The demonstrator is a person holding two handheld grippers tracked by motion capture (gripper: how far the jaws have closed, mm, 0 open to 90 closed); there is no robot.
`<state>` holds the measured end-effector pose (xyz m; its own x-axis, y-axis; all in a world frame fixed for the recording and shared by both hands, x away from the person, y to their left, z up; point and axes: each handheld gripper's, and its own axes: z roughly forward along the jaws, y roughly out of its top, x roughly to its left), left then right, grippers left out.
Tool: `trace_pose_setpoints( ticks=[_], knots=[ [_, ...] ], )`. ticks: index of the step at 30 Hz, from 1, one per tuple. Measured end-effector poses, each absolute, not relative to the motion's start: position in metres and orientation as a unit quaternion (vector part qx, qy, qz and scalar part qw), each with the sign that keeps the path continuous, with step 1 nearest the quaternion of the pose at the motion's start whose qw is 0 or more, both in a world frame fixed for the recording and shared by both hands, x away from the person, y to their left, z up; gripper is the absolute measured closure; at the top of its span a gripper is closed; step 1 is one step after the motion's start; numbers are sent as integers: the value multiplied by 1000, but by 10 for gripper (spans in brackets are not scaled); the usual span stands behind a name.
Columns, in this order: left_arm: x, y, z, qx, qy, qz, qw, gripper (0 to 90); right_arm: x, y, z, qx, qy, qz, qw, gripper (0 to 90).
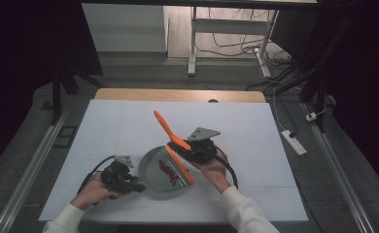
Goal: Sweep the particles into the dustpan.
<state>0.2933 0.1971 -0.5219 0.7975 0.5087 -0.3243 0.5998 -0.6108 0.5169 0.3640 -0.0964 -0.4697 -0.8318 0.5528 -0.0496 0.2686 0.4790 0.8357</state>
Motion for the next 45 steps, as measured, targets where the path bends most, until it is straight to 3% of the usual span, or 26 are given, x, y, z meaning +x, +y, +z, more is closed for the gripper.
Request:
trace_pose_setpoints(
  ticks=[15, 45],
  knots=[
    [292, 203, -520, 891, 318, -69, 316, 613, 377, -113, -470, 267, 842, 438, 166, 700],
    [294, 212, -521, 887, 327, -74, 317, 613, 414, -87, -490, 257, 866, 392, 175, 700]
  ],
)
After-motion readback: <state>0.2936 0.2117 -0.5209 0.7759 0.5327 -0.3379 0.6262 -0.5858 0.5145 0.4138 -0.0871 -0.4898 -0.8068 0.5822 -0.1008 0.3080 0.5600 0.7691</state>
